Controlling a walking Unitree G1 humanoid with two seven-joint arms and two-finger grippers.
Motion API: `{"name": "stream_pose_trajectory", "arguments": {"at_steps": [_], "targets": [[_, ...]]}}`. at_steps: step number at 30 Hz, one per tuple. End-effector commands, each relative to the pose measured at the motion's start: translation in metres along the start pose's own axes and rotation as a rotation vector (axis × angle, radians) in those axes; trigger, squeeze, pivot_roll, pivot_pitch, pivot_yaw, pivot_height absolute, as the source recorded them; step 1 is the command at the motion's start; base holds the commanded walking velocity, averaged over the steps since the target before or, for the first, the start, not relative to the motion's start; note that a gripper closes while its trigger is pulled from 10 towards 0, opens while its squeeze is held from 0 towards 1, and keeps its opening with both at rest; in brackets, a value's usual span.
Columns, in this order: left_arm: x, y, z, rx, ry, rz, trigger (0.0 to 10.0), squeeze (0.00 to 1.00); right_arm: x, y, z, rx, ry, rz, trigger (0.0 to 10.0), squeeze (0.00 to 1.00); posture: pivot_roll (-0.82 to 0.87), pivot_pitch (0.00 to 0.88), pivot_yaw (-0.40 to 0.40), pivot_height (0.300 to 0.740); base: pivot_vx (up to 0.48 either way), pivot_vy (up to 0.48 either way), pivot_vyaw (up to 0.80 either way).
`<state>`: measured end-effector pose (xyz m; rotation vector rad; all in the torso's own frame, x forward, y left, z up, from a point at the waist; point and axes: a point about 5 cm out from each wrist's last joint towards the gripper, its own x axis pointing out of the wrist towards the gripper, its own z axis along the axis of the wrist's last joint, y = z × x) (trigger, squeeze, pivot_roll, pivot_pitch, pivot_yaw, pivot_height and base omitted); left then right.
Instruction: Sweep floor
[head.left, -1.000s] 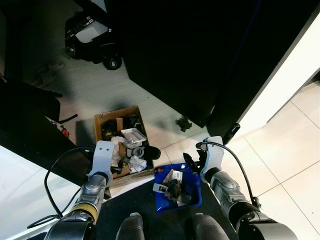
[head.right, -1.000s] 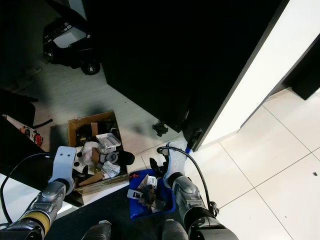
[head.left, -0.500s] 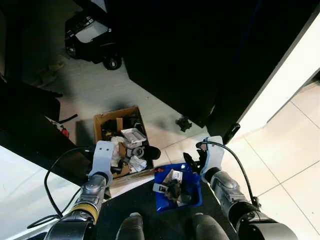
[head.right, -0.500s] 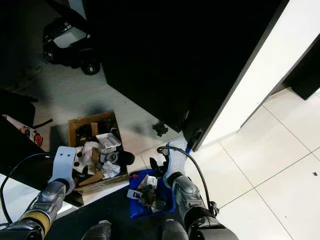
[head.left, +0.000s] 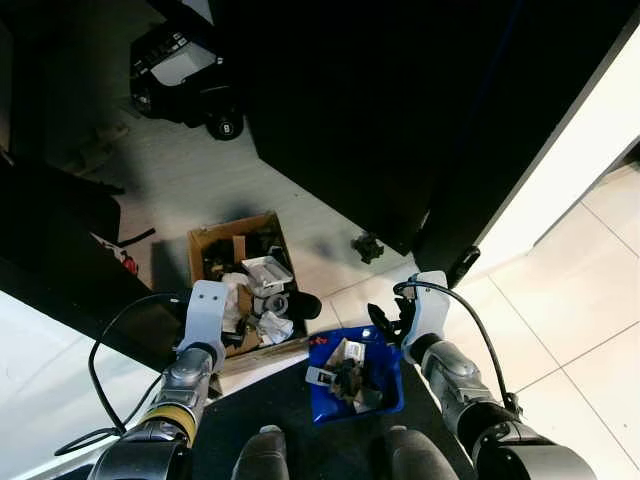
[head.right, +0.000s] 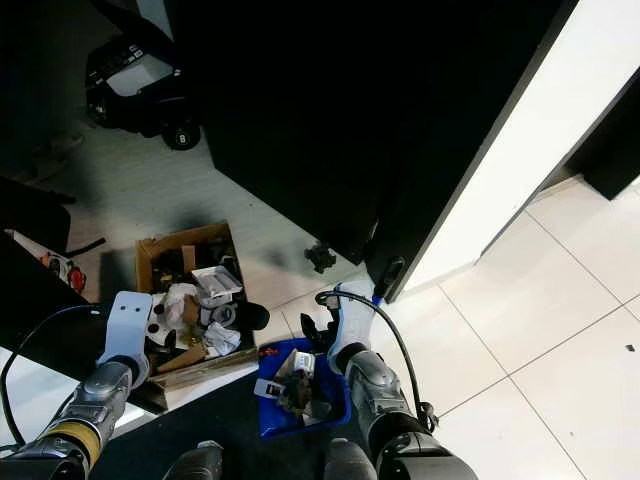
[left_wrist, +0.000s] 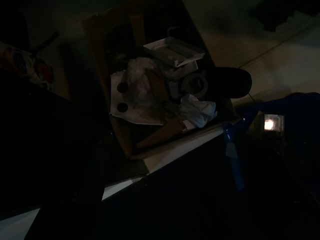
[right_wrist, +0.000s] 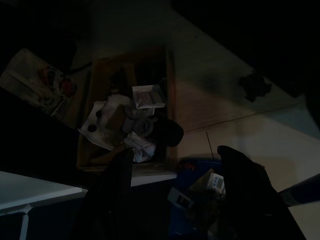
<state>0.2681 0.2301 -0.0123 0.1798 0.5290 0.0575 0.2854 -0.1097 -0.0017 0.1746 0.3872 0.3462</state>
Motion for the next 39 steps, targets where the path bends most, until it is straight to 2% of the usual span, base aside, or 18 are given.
{"name": "stream_pose_trajectory", "arguments": {"at_steps": [1,39], "targets": [[-0.0016,-0.0013,-0.0074,-0.001,0.035,-0.002,10.0,0.00,-0.0018,-0.0013,-0.0047,0.010,0.019,-0.009,10.0,0.00,-0.10,0.108,0.008,0.740,0.000,0.000,0.00],[-0.0018,0.0001,-0.0077,-0.002,0.037,0.000,10.0,0.00,-0.0017,-0.0003,-0.0051,0.012,0.019,-0.008,10.0,0.00,-0.10,0.111,0.010,0.740,0.000,0.000,0.00]]}}
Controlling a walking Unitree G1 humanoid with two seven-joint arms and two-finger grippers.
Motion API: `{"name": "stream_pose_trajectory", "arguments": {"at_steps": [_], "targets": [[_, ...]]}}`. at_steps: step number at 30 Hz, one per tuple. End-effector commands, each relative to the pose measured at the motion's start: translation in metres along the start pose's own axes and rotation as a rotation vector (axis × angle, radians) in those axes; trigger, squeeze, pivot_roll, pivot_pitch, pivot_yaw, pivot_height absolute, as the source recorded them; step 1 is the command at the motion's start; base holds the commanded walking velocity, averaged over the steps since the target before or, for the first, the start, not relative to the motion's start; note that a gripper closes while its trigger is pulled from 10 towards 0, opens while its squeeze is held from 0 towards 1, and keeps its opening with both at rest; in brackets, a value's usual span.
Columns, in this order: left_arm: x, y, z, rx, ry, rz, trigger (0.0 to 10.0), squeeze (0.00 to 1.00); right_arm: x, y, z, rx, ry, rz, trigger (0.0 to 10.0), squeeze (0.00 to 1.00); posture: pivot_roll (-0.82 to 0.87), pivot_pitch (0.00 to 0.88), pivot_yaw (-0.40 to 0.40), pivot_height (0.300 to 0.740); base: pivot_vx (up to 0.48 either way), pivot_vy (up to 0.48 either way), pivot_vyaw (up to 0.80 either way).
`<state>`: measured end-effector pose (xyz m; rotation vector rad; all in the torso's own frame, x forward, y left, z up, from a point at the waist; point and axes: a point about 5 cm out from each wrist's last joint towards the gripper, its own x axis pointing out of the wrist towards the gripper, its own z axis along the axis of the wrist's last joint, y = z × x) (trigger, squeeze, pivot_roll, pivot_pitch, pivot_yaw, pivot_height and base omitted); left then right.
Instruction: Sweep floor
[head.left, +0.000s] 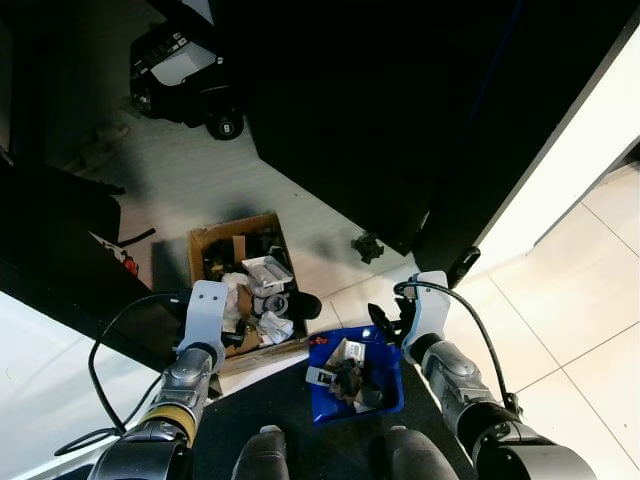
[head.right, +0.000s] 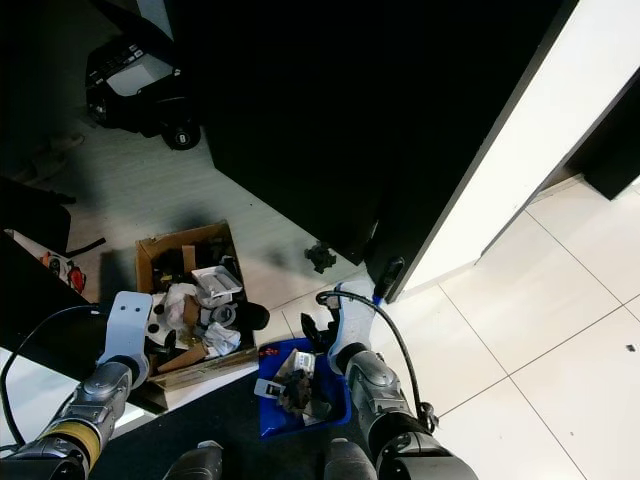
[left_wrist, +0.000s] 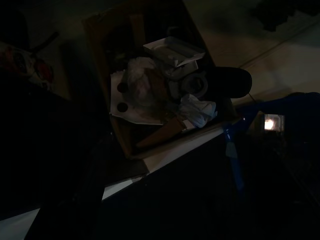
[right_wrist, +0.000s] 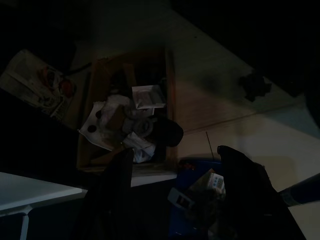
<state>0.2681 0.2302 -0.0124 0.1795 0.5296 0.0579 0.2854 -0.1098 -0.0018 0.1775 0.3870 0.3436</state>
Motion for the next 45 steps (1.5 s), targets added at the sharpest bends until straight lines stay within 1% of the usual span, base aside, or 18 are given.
{"name": "stream_pose_trajectory", "arguments": {"at_steps": [1,45], "targets": [[-0.0018,0.0000,-0.0076,-0.001,0.036,0.000,10.0,0.00,-0.0016,-0.0002,-0.0051,0.009,0.020,-0.006,10.0,0.00,-0.10,0.111,0.010,0.740,0.000,0.000,0.00],[-0.0012,-0.0020,-0.0073,-0.002,0.040,-0.003,10.0,0.00,-0.0016,-0.0018,-0.0047,0.011,0.025,-0.009,10.0,0.00,-0.10,0.098,0.007,0.740,0.000,0.000,0.00]]}}
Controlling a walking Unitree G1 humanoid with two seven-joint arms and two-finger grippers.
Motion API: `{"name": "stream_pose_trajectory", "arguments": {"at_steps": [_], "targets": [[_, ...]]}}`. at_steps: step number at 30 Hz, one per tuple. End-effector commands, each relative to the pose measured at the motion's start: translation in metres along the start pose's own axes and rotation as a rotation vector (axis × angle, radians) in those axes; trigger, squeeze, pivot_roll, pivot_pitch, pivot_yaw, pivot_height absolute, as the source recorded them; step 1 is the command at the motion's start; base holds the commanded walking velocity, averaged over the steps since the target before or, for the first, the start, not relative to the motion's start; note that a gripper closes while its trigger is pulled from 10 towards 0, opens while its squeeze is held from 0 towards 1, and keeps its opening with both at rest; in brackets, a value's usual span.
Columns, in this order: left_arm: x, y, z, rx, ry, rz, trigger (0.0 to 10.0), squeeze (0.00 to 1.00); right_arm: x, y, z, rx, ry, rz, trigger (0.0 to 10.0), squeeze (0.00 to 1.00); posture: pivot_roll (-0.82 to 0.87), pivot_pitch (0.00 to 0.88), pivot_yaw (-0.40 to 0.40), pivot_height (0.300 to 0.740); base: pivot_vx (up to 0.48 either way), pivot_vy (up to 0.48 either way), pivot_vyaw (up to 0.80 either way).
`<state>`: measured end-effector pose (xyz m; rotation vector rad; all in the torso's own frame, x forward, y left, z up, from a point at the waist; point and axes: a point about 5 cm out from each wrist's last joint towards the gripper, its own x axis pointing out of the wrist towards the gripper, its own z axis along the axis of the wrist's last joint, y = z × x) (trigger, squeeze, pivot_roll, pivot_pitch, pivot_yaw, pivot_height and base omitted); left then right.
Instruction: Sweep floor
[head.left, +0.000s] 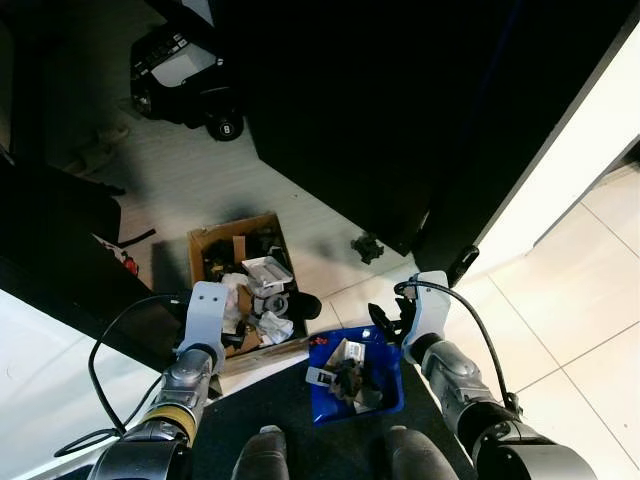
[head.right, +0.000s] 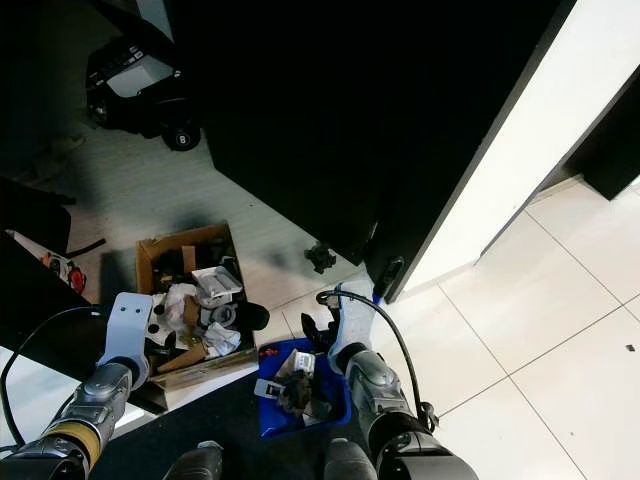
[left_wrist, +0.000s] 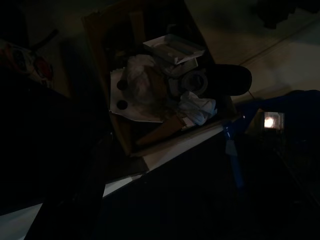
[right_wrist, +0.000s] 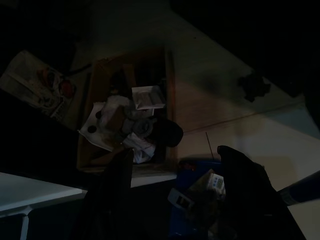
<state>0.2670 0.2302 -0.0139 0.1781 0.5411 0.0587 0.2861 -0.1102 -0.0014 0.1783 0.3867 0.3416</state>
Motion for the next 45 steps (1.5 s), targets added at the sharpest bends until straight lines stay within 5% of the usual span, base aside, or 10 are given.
{"name": "stream_pose_trajectory", "arguments": {"at_steps": [1,45], "targets": [[-0.0009,-0.0020,-0.0054,-0.001,0.028,-0.002,10.0,0.00,-0.0019,-0.0016,-0.0053,0.010,0.026,-0.008,10.0,0.00,-0.10,0.097,0.007,0.740,0.000,0.000,0.00],[-0.0006,-0.0022,-0.0047,-0.002,0.027,-0.002,10.0,0.00,-0.0017,-0.0023,-0.0043,0.011,0.021,-0.012,10.0,0.00,-0.10,0.105,0.008,0.740,0.000,0.000,0.00]]}}
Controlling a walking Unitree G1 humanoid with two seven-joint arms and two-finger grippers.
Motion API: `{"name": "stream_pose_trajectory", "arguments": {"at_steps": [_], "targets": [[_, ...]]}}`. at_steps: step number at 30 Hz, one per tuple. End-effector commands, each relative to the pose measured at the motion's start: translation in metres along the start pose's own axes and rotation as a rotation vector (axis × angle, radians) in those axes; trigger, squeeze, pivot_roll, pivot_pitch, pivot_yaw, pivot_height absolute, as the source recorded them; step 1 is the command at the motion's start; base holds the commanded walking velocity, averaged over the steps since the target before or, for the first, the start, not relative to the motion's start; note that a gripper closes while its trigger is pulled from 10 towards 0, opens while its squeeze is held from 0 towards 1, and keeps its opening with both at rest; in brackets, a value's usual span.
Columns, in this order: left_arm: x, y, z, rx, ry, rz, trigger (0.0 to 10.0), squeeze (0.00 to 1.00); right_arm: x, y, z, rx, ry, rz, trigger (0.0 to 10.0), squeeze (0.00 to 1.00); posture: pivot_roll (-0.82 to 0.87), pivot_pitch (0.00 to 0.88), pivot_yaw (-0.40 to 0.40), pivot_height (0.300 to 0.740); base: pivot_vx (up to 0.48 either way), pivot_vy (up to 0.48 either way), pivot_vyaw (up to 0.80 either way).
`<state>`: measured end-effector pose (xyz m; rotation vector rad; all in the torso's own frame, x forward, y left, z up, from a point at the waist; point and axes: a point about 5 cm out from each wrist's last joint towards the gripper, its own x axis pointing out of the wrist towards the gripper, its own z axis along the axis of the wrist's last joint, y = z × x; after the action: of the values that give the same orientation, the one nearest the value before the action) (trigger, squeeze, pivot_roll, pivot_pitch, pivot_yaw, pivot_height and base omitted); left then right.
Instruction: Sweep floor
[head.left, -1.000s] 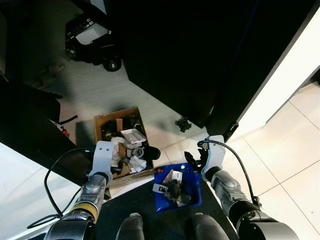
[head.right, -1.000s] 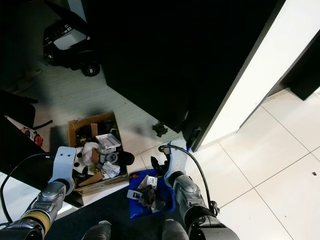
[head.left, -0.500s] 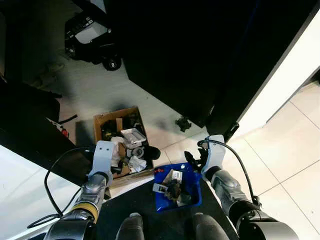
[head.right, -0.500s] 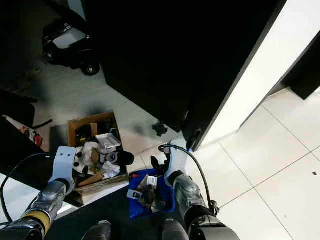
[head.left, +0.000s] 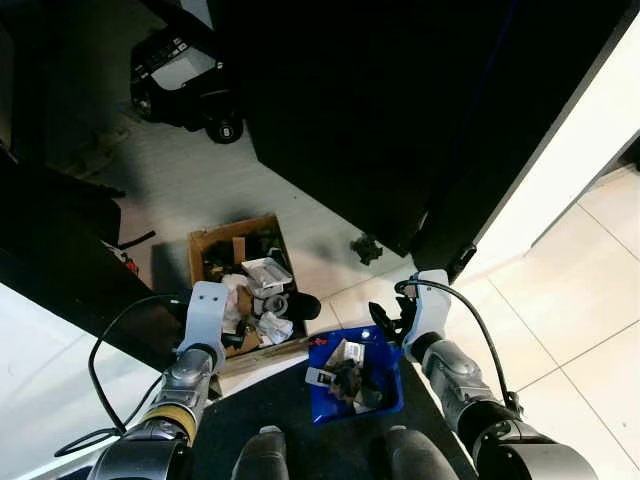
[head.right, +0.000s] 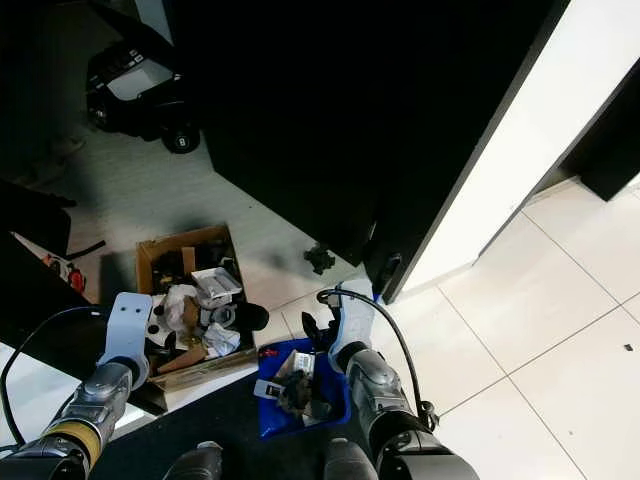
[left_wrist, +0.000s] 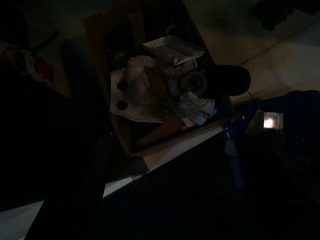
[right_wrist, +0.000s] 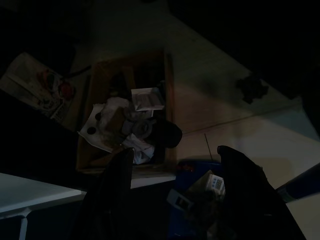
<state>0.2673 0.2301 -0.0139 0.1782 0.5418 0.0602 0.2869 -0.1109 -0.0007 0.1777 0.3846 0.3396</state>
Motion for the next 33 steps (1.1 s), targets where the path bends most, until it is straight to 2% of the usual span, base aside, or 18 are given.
{"name": "stream_pose_trajectory", "arguments": {"at_steps": [1,33], "targets": [[-0.0008,-0.0022,-0.0049,-0.002,0.026,-0.003,10.0,0.00,-0.0020,-0.0015,-0.0053,0.011,0.023,-0.010,10.0,0.00,-0.10,0.105,0.008,0.740,0.000,0.000,0.00],[-0.0004,-0.0026,-0.0041,-0.003,0.025,-0.003,10.0,0.00,-0.0018,-0.0026,-0.0047,0.012,0.025,-0.014,10.0,0.00,-0.10,0.102,0.008,0.740,0.000,0.000,0.00]]}}
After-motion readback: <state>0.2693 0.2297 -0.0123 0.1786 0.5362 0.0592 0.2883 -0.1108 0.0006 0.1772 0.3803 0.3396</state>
